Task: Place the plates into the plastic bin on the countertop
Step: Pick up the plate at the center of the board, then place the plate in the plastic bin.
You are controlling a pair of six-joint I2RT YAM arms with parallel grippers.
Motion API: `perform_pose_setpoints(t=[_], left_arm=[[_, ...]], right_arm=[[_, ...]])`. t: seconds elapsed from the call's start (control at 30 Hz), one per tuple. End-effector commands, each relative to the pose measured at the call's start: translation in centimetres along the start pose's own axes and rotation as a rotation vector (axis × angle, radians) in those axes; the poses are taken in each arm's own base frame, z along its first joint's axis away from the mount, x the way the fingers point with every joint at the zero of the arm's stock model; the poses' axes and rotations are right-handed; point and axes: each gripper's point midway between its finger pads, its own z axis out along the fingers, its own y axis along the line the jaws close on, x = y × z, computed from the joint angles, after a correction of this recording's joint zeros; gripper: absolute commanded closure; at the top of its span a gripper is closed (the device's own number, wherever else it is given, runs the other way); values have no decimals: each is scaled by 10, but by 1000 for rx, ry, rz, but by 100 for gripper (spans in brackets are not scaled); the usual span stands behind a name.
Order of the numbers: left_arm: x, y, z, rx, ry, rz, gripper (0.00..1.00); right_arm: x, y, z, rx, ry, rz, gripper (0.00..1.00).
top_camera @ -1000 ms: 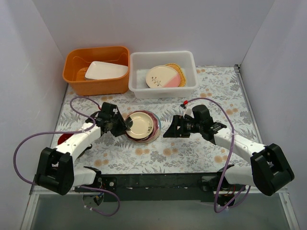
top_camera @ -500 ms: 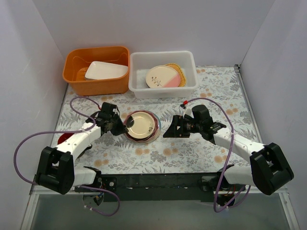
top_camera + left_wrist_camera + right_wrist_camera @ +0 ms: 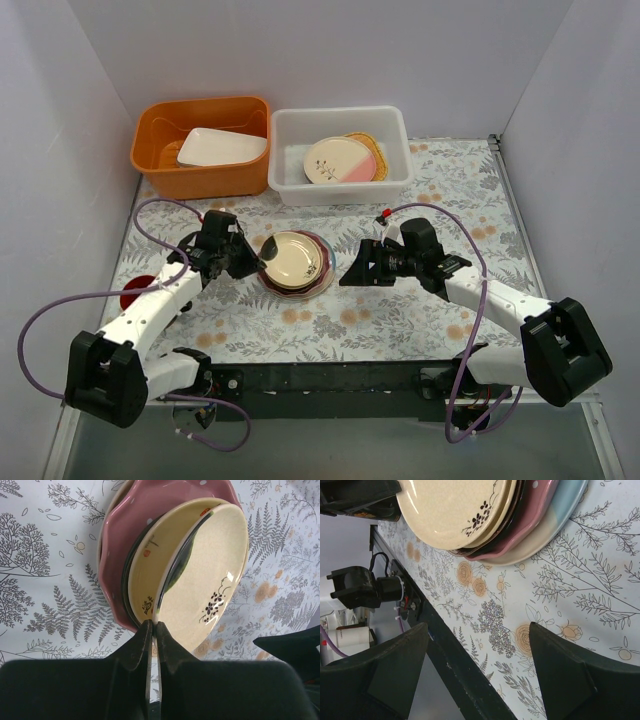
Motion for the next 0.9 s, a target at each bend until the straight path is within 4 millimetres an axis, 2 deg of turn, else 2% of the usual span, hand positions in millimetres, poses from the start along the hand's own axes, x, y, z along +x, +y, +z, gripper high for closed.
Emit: perform_pose_setpoints(t=[0.0,0.13,0.63,0.87], left_arm=[[-14,-24,-21,85,-48,15,100],[-18,-30,-29,108,-66,20,100],[-12,-58,-47,257,-33,68,100],[-22,-70,-54,287,-58,72,100]], right_arm=[[-6,11,1,-43,-16,-25,11],[-6,14,1,-63,-19,-28,10],[-8,19,4,-96,-18,-8,11],[-9,22,4,-111,-17,-6,12]])
